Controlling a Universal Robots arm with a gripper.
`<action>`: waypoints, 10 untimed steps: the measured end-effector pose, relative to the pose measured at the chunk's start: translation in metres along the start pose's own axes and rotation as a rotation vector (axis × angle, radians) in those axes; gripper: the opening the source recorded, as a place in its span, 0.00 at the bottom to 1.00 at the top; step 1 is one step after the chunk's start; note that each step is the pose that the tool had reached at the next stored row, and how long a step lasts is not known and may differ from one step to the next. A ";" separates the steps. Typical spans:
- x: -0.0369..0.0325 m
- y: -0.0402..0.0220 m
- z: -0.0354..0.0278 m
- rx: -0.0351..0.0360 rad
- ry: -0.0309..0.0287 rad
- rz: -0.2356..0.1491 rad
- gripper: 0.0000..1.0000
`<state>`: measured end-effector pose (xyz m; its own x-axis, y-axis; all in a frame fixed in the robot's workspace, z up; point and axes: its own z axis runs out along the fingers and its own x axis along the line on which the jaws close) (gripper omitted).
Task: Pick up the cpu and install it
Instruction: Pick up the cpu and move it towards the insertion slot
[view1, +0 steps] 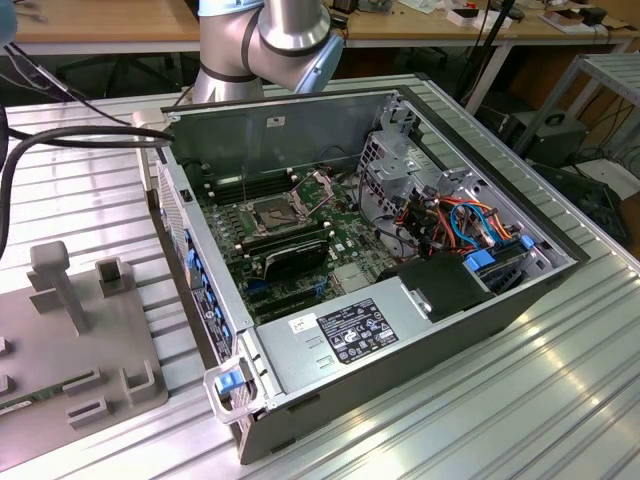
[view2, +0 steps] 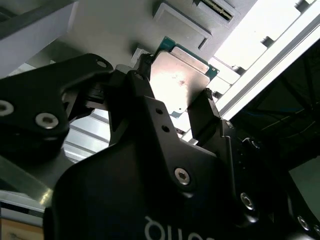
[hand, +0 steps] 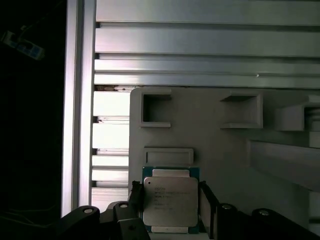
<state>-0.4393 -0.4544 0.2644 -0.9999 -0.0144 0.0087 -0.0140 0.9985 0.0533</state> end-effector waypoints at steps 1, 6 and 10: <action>0.0000 0.0001 -0.0019 0.0000 0.0001 0.000 0.55; 0.0000 0.0006 -0.0110 0.0000 0.0000 0.000 0.55; 0.0000 0.0006 -0.0112 0.0000 0.0000 0.000 0.55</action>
<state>-0.4393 -0.4544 0.2756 -0.9999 -0.0145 0.0087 -0.0140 0.9985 0.0533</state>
